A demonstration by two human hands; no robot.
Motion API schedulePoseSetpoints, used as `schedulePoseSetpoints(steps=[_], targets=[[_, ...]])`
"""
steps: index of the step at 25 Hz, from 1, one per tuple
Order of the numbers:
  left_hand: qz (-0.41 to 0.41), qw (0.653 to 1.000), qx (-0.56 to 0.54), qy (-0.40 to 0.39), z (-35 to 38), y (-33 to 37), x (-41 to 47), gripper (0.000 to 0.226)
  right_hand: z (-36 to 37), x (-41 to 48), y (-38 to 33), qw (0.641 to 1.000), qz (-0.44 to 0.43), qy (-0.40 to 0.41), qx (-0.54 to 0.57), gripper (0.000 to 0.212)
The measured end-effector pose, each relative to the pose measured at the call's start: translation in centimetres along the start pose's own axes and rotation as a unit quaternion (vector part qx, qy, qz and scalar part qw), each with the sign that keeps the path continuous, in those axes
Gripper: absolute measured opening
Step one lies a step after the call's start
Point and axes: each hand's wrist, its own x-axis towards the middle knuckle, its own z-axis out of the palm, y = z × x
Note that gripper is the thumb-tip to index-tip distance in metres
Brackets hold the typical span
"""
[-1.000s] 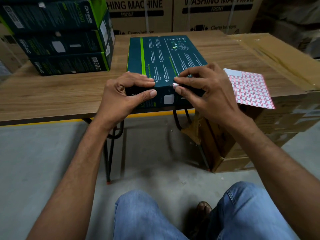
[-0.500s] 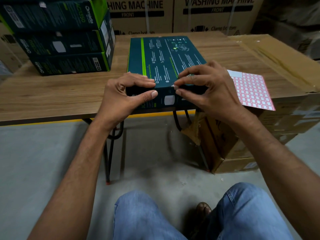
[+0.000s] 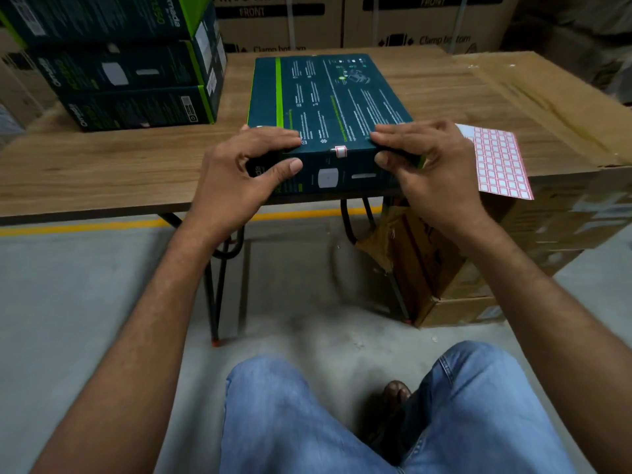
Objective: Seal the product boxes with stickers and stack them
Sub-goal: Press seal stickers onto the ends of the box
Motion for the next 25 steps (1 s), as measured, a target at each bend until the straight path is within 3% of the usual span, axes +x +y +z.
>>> schedulePoseSetpoints(steps=[5, 9, 17, 25], targets=[[0.008, 0.999, 0.035, 0.017, 0.2, 0.4, 0.0, 0.031, -0.2, 0.1, -0.5, 1.000, 0.016, 0.004, -0.013, 0.031], [0.048, 0.995, 0.088, 0.011, 0.1, 1.1, 0.3, 0.028, 0.8, 0.6, -2.2, 0.997, -0.072, 0.011, -0.029, 0.030], [-0.004, 0.999, 0.031, 0.038, 0.4, 0.7, 0.2, 0.031, 2.8, 1.0, -1.4, 0.985, -0.149, 0.002, -0.082, 0.027], [-0.007, 0.999, 0.009, 0.032, 0.3, 0.5, 0.4, 0.032, 2.2, 1.4, -1.1, 0.986, -0.145, -0.024, -0.085, 0.032]])
